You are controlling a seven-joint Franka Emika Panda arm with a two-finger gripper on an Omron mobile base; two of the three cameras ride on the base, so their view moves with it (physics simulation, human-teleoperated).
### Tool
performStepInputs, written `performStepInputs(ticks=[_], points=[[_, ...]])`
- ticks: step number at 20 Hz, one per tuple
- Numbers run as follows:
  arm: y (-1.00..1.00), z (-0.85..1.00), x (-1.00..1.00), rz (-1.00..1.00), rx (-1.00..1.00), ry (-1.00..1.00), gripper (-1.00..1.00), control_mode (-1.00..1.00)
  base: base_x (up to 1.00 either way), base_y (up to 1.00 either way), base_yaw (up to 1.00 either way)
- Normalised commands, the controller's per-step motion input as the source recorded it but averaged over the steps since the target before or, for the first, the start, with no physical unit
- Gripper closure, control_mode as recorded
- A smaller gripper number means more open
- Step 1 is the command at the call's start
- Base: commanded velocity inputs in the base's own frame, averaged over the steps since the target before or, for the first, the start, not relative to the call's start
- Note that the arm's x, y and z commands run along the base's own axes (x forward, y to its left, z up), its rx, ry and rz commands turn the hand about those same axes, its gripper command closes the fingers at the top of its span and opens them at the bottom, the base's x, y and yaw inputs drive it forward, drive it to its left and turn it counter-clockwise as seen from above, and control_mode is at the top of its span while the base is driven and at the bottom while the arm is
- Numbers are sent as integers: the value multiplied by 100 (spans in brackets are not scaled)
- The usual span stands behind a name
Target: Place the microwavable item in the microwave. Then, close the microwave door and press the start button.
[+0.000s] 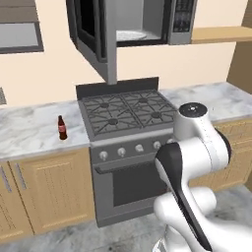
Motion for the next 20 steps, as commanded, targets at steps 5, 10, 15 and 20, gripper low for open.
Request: performStepInputs(ticks=[5, 10, 15, 20], points=[[0, 0, 0, 0, 0, 0, 100, 100, 29, -84, 2], [0, 0, 0, 0, 0, 0, 100, 100, 69, -32, 9], [0, 0, 0, 0, 0, 0, 100, 100, 78, -24, 15], [0, 0, 0, 0, 0, 0, 100, 100, 64, -2, 13]])
